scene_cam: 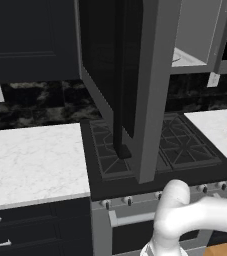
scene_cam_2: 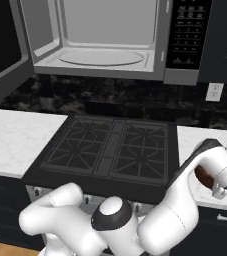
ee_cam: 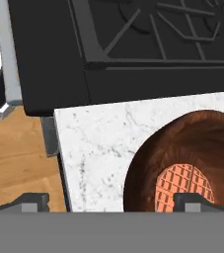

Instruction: Open the microwave, place the bowl with waffle inside the microwave, then close the microwave door and turn it on.

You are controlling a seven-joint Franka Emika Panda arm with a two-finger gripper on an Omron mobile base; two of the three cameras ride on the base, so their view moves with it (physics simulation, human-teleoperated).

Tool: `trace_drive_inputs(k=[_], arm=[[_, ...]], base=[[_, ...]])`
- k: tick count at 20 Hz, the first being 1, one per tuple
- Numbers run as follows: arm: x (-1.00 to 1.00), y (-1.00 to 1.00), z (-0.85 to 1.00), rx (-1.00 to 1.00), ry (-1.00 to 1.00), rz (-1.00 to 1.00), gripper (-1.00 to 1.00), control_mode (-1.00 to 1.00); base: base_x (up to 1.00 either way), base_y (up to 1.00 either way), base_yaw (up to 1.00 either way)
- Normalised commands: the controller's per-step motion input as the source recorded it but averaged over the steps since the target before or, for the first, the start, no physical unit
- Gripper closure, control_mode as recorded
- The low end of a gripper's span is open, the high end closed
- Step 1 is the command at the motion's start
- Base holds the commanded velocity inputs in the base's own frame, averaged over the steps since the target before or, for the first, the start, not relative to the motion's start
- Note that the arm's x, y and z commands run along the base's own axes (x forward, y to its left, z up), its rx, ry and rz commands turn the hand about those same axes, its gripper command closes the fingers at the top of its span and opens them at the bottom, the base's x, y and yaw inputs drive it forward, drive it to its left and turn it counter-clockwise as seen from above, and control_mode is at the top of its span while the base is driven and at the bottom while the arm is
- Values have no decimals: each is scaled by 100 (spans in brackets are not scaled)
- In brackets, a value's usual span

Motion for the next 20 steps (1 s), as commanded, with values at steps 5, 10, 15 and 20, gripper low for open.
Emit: trace_drive_inputs(k=[5,10,15,20], arm=[[43,0,-36,0,-12,0,-100,-100],[32,0,-57,-1,-6,0,-100,-100],[36,-9,-38,0,-1,0,100,-100],[7,-11,-2,0,-4,0,100,-100]], base=[[0,0,0],[0,0,0],[0,0,0],[0,0,0]])
